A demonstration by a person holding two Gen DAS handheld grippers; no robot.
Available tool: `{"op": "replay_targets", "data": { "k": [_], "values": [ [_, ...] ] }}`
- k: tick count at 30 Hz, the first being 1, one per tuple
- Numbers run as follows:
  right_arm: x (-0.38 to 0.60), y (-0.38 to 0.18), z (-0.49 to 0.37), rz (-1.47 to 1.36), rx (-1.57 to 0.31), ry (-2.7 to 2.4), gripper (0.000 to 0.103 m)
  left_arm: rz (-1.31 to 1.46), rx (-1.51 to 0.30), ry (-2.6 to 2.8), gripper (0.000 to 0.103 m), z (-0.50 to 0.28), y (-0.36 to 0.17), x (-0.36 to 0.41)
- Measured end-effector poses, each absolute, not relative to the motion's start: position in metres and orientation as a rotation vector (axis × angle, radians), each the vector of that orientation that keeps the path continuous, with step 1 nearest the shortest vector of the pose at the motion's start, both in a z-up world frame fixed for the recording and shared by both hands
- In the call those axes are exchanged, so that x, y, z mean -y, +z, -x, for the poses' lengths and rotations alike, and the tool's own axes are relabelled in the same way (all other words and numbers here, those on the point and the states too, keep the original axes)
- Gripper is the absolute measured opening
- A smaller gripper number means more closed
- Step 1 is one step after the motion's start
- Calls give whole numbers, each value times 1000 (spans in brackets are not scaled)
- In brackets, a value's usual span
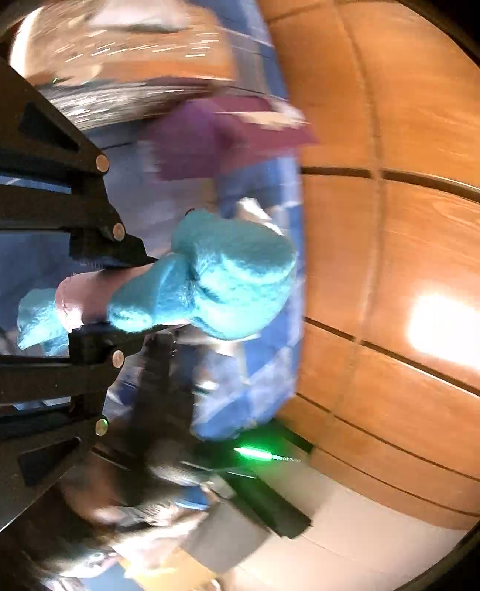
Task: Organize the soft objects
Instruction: 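Carry the teal plush into the gold tray and release it with the left gripper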
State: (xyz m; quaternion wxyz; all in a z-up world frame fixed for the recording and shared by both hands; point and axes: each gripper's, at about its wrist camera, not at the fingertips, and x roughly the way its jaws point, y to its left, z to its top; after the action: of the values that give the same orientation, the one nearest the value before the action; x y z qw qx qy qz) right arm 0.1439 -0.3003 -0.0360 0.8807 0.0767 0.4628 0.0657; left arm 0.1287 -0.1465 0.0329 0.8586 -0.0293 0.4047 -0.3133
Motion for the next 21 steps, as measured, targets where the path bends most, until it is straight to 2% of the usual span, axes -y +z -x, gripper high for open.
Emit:
{"op": "replay_targets", "data": {
  "k": [6, 10, 15, 21],
  "values": [
    [275, -39, -137, -52, -971, 211, 50, 149, -716, -537, 23, -184, 94, 122],
    [259, -43, -134, 17, -980, 264, 50, 230, -668, -313, 23, -198, 105, 40],
    [245, -52, -133, 106, -1005, 272, 50, 277, -662, -99, 24, -168, 83, -56],
    [246, -57, -136, 121, -1017, 239, 50, 348, -765, 71, 25, -115, 20, -142]
  ]
}}
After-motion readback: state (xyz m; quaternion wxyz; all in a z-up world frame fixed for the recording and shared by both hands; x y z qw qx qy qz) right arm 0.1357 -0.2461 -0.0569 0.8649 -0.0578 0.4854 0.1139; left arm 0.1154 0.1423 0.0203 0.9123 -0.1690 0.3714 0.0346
